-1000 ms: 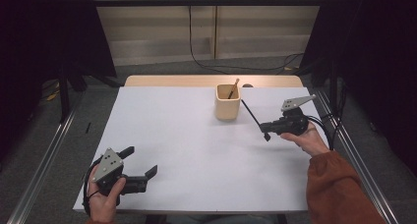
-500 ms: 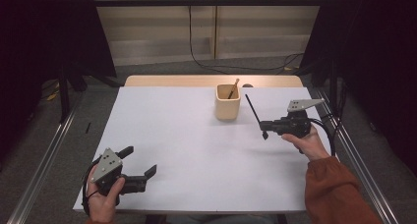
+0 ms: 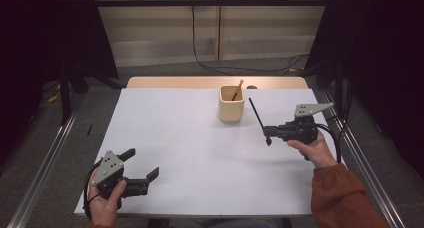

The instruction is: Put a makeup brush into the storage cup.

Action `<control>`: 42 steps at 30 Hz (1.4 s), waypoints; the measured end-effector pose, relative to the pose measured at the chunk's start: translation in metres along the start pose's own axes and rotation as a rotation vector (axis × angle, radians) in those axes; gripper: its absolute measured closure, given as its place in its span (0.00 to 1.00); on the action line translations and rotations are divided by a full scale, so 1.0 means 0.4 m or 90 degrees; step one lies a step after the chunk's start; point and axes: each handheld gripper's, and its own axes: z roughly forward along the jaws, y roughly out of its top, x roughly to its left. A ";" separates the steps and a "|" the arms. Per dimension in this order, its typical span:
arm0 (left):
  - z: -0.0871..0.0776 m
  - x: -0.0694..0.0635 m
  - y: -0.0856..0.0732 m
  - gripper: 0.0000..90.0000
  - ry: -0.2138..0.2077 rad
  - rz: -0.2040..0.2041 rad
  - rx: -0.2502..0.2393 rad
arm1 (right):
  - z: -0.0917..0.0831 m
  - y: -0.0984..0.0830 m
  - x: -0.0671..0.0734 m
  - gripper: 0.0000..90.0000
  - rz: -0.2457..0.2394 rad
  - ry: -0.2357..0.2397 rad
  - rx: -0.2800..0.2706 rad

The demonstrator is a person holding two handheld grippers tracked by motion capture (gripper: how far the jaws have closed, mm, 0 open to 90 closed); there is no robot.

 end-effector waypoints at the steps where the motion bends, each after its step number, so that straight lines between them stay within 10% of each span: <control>1: 0.000 0.000 0.000 0.02 0.001 -0.004 -0.002 | 0.001 0.000 0.005 0.95 -0.002 0.002 0.002; 26: -0.004 -0.005 0.004 0.02 -0.011 -0.002 0.001 | 0.069 0.040 0.110 0.96 -0.072 0.077 0.035; 42: -0.006 -0.004 0.005 0.02 -0.010 -0.002 0.000 | 0.126 0.074 0.159 0.95 -0.152 0.123 0.147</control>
